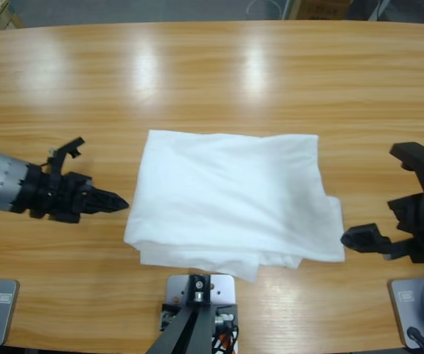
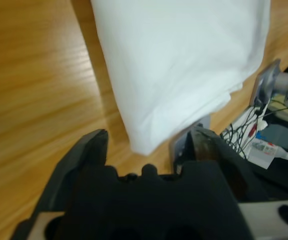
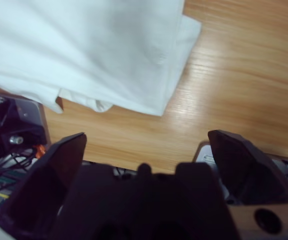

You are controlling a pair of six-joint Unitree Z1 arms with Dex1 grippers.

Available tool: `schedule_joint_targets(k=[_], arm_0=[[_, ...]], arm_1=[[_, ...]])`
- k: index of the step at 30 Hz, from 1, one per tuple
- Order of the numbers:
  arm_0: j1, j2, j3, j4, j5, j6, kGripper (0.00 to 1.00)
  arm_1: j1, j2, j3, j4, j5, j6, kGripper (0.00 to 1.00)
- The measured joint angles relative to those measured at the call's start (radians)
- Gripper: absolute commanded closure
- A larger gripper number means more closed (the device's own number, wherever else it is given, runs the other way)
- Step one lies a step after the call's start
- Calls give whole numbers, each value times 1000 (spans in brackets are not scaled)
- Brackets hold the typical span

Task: Fold clothes

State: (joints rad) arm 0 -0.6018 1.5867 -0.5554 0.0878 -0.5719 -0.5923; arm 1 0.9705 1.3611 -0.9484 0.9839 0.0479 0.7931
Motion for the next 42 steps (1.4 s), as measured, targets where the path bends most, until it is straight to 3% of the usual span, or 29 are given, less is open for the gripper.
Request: schedule_joint_targets(k=[4,9,19,21,23,42], arm_0=[[5,109,90,-164,-17,3,101],[7,186,90,-326,-30,3,140],[7,277,41,-417,-60,-3,267],[4,286,33,-420,-60,-9,522],[-2,293,21,-421,-60,-12,983],[-94,309,-4,-415,136,-15,1000]], arm_1=[[0,-57,31,0,6,6,0],[0,-112,47,19,9,15,0],[0,-120,53,33,9,15,0],[0,-118,53,25,9,15,0],[0,-116,55,19,9,15,0],[0,-105,76,15,-1,15,18]])
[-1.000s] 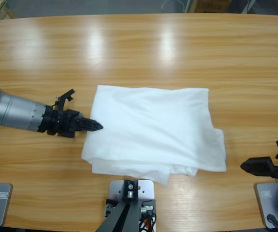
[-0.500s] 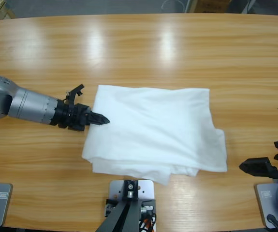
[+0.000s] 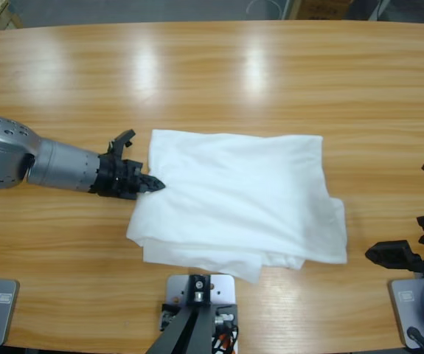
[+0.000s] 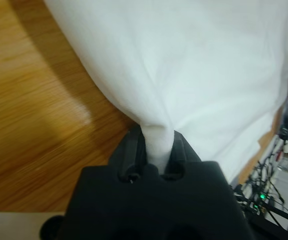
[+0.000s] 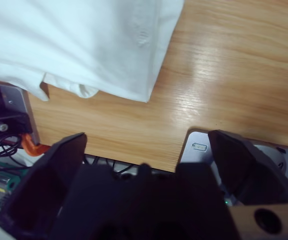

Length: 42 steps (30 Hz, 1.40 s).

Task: Fold clothes

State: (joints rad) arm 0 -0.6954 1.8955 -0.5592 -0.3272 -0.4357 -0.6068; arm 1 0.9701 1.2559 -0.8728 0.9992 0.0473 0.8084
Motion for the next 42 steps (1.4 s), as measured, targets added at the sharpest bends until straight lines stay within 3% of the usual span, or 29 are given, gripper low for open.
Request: schedule_joint_targets(k=[4,10,13,27,34,42], arm_0=[[-12,-69,-88,258,147,12,1000],[-11,-107,-342,942,416,21,1000],[-11,-83,-427,1147,516,21,1000],[-10,-149,-795,1686,716,70,1000],[-10,-204,-804,1789,724,82,1000],[-61,-148,-942,1832,725,124,1000]], arm_1=[[0,0,0,0,0,0,18],[0,1,1,-6,-3,0,18],[0,2,2,-22,-5,0,18],[0,11,47,-103,-25,0,18],[0,11,74,-139,-25,0,18],[0,11,90,-147,-25,0,18]])
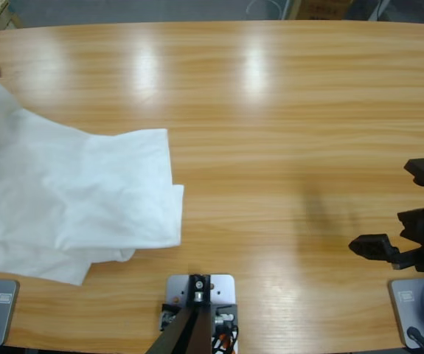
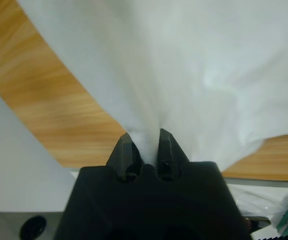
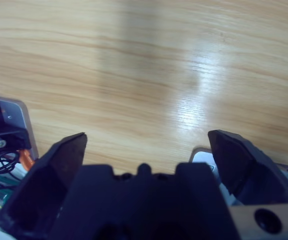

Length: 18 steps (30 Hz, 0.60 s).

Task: Fold clothes

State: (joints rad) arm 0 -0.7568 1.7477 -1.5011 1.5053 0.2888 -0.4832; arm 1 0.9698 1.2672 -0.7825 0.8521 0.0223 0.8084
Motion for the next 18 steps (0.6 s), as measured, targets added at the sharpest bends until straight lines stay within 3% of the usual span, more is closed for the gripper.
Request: schedule_joint_targets(k=[8,18], arm_0=[[-144,168,-154,3,-47,2,1000],[-254,348,-419,7,-112,2,1000]], arm_1=[[0,0,1,0,3,0,18],[0,0,6,-26,4,0,18]])
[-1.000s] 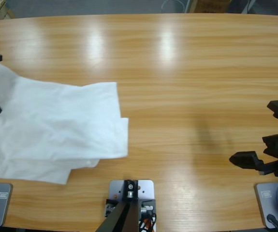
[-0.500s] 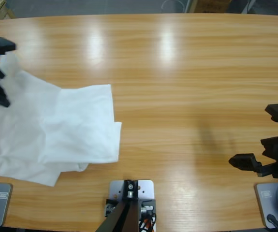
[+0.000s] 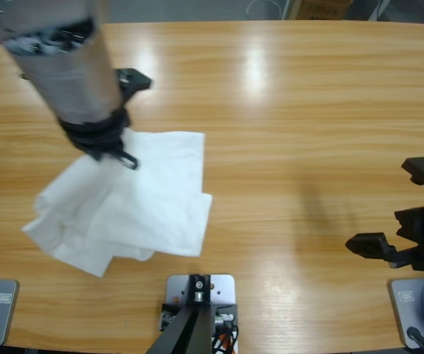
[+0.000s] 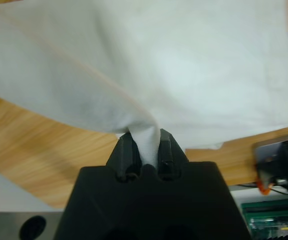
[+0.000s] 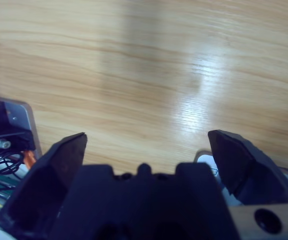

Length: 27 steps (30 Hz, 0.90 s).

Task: Fold clothes

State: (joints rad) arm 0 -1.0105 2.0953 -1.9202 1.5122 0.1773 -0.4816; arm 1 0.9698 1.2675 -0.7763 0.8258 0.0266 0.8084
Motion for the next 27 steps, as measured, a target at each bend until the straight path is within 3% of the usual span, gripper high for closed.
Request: schedule_joint_targets(k=[19,20,21,23,27], arm_0=[[-81,317,-342,2,-93,0,1000],[-81,324,-359,2,-93,0,871],[-81,331,-377,2,-93,0,434],[-81,342,-404,2,-94,2,93],[-81,344,-500,2,-94,25,25]], arm_1=[[0,1,21,-17,10,0,11],[0,1,22,-19,10,0,3],[0,1,24,-22,10,0,0],[0,3,28,-26,10,0,0],[0,16,37,-39,10,0,0]])
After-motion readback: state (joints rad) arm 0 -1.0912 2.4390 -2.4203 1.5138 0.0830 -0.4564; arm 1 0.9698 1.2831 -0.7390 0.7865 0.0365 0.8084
